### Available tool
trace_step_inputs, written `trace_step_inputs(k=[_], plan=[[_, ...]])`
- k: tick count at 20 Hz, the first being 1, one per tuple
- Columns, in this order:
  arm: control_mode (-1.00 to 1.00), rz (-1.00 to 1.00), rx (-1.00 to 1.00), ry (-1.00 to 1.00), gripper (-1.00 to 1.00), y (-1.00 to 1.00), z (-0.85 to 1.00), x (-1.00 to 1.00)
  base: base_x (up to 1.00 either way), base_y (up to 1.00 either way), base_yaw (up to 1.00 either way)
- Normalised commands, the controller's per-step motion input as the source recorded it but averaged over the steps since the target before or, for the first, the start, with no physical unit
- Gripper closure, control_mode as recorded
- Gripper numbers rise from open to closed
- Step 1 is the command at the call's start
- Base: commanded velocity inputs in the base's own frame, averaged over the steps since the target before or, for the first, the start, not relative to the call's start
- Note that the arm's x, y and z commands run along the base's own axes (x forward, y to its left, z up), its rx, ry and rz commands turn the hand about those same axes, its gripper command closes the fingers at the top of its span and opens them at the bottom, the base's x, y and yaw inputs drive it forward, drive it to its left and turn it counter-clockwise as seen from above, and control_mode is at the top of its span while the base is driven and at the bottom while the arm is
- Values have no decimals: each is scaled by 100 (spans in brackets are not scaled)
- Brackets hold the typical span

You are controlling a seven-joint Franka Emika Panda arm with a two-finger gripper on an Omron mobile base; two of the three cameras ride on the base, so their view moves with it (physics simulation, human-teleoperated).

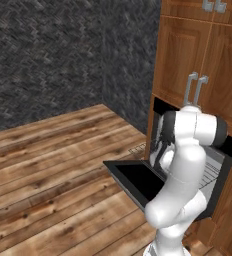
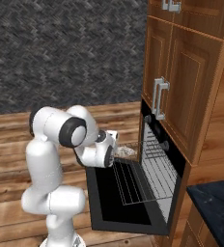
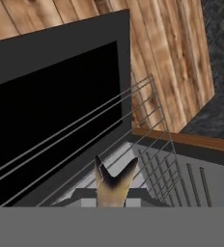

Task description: Place the fish on the rack of the oven, and slide the rack back inside. Close the oven door.

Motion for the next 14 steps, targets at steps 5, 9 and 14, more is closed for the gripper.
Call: trace_step_inputs(k=[5, 9, 14], plan=[[-100, 0, 0, 0, 100, -21, -28, 43, 0, 0, 0], [-100, 0, 0, 0, 100, -30, -24, 43, 0, 0, 0], [-100, 0, 0, 0, 100, -27, -25, 42, 0, 0, 0]])
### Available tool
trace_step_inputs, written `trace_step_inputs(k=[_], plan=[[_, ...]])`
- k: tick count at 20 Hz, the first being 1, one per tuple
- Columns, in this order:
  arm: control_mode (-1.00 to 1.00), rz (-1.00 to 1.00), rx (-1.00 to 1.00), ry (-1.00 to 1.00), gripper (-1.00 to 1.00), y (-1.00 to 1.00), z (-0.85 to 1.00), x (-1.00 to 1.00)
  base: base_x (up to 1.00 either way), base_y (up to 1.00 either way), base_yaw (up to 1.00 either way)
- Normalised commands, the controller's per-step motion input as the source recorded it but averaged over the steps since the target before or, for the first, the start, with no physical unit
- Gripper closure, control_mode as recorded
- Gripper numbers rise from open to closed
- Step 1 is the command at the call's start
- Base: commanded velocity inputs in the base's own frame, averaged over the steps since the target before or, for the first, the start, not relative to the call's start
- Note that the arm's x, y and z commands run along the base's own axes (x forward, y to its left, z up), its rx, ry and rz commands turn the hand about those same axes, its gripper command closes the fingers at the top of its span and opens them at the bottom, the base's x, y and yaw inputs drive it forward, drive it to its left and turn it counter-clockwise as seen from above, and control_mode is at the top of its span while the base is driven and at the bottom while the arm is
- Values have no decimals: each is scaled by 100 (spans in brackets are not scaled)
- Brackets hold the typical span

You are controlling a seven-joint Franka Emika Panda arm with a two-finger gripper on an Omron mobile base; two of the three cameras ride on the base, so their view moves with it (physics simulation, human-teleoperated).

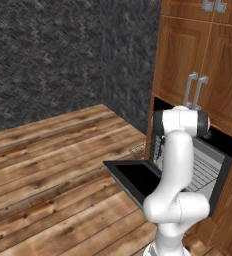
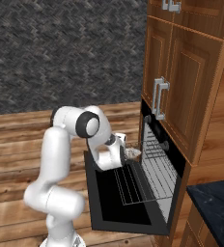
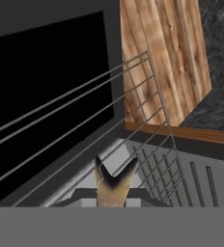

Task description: Place the fish on the rack of the oven, and slide the rack back inside. Close the oven door.

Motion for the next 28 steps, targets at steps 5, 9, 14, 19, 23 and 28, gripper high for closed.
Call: trace_step_inputs(k=[5, 9, 14, 19, 23, 28], plan=[[-100, 0, 0, 0, 100, -8, -31, 45, 0, 0, 0], [-100, 0, 0, 0, 100, 0, -34, 44, 0, 0, 0], [-100, 0, 0, 0, 100, 0, -33, 37, 0, 0, 0], [-100, 0, -1, 1, 100, -2, -36, 23, 0, 0, 0], [-100, 0, -6, 7, 100, 6, -55, 4, 0, 0, 0], [-100, 0, -9, 5, 100, 31, -51, 0, 0, 0, 0]])
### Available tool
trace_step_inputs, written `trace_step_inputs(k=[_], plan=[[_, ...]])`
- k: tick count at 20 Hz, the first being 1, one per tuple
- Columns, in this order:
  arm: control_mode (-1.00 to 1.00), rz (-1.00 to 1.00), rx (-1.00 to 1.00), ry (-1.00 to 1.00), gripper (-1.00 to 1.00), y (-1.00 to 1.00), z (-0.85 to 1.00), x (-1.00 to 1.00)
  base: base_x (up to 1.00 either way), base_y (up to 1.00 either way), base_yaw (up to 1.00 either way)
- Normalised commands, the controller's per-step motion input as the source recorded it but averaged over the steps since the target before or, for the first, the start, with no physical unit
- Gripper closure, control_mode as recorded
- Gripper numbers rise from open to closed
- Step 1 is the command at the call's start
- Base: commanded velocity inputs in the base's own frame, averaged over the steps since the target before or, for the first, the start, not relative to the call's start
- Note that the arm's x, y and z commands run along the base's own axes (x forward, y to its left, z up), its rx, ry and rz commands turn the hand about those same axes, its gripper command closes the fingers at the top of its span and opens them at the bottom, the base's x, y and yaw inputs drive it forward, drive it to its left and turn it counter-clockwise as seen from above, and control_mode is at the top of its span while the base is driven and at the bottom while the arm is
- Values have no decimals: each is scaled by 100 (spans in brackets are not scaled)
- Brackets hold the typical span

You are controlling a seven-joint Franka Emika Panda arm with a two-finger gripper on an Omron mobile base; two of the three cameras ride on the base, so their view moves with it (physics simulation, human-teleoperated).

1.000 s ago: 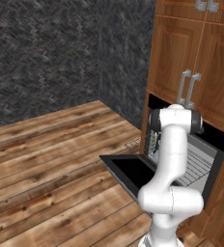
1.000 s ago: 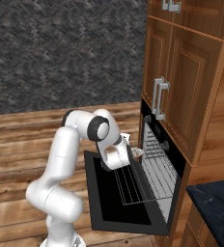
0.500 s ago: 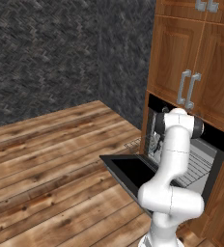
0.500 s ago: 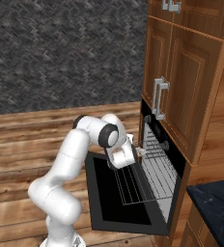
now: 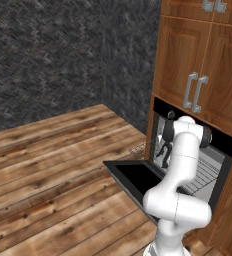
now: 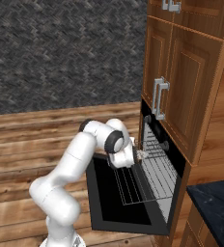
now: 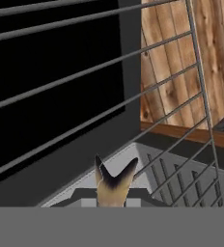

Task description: Place the fish on the rack of the oven, and slide the rack back inside. Close the oven door.

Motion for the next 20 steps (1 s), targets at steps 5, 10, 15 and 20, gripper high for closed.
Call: trace_step_inputs(k=[5, 10, 15, 20], plan=[[-100, 0, -6, 8, 100, 32, -34, 0, 0, 0, 0], [-100, 0, -5, 9, 100, 33, -42, 0, 0, 0, 0], [-100, 0, -4, 5, 100, 22, -54, 8, 0, 0, 0], [-100, 0, -3, 5, 100, 9, -56, 29, 0, 0, 0]])
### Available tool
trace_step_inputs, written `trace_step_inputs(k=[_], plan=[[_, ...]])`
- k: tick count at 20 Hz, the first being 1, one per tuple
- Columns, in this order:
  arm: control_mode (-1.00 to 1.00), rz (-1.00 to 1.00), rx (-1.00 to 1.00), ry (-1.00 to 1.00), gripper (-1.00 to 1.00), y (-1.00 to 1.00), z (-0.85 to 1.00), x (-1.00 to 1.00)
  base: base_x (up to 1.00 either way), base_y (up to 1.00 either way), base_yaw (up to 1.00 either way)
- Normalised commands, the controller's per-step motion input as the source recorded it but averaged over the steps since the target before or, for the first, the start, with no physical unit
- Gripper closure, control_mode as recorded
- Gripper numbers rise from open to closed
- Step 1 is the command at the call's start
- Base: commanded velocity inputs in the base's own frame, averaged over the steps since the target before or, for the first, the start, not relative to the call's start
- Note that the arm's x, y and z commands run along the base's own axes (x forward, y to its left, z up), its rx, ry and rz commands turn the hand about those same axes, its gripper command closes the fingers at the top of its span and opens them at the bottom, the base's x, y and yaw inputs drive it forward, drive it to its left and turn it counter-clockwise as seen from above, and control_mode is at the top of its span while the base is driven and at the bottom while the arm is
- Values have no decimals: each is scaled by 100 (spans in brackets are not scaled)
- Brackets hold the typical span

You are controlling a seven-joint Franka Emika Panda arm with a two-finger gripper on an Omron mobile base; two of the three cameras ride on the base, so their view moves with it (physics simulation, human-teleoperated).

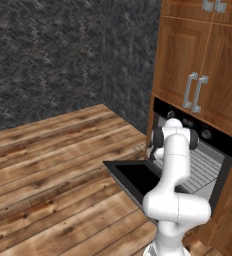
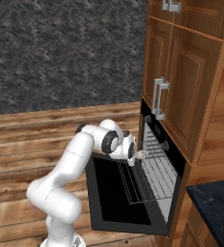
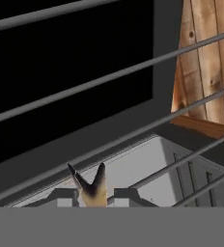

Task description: Place the fish on the rack of the oven, and slide the rack back inside. Close the oven door.

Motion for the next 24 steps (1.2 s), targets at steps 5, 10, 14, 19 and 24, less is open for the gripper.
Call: trace_step_inputs(k=[5, 10, 14, 19, 24], plan=[[-100, 0, -3, 5, 100, 12, -53, 17, 0, 0, 0], [-100, 0, -8, 0, -100, 67, -42, -35, 0, 0, 0], [-100, 0, -11, 0, -100, 74, -7, -91, 0, 0, 0], [-100, 0, -6, 0, -100, 50, 14, -75, 0, 0, 0], [-100, 0, -3, 0, -100, 38, 56, -82, 0, 0, 0]])
